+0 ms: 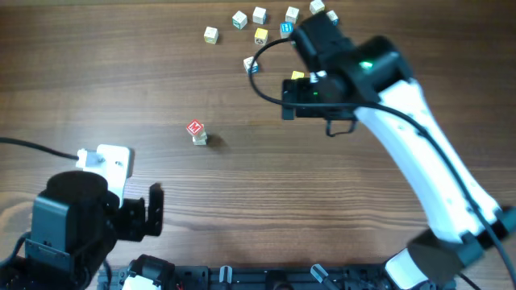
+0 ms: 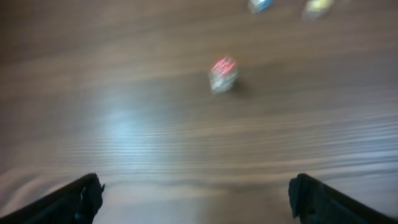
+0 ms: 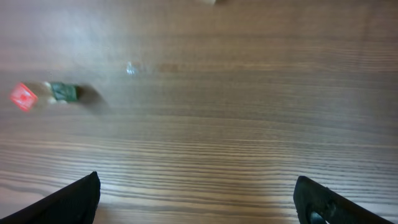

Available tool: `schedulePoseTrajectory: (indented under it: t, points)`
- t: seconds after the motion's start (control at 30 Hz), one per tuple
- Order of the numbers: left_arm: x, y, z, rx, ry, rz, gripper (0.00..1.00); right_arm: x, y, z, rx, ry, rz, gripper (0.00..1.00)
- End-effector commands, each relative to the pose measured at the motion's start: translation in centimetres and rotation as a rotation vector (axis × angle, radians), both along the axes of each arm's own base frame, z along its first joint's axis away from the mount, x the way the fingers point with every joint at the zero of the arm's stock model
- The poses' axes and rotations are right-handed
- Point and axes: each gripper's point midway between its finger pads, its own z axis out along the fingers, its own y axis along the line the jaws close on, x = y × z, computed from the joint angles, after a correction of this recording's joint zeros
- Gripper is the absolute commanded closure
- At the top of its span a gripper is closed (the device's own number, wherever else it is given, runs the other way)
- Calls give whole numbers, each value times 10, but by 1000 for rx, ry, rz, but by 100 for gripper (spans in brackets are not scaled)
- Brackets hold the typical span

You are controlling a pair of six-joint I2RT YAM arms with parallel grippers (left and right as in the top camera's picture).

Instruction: Form a tower

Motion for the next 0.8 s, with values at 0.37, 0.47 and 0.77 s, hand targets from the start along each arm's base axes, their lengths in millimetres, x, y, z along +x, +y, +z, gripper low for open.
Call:
schedulePoseTrajectory:
  t: [0.37,0.47,0.77]
  points:
    - [81,-84,74,-546,-236,-51,0,-29,-157,73,32,-173,-477,0]
    - [126,-69,33,-562,-117,263,0,-21,-172,71,-57,-198,-512,0]
    - [188,-89,-111,-384,301,461,0,-1,-176,50,-125,-146,-521,0]
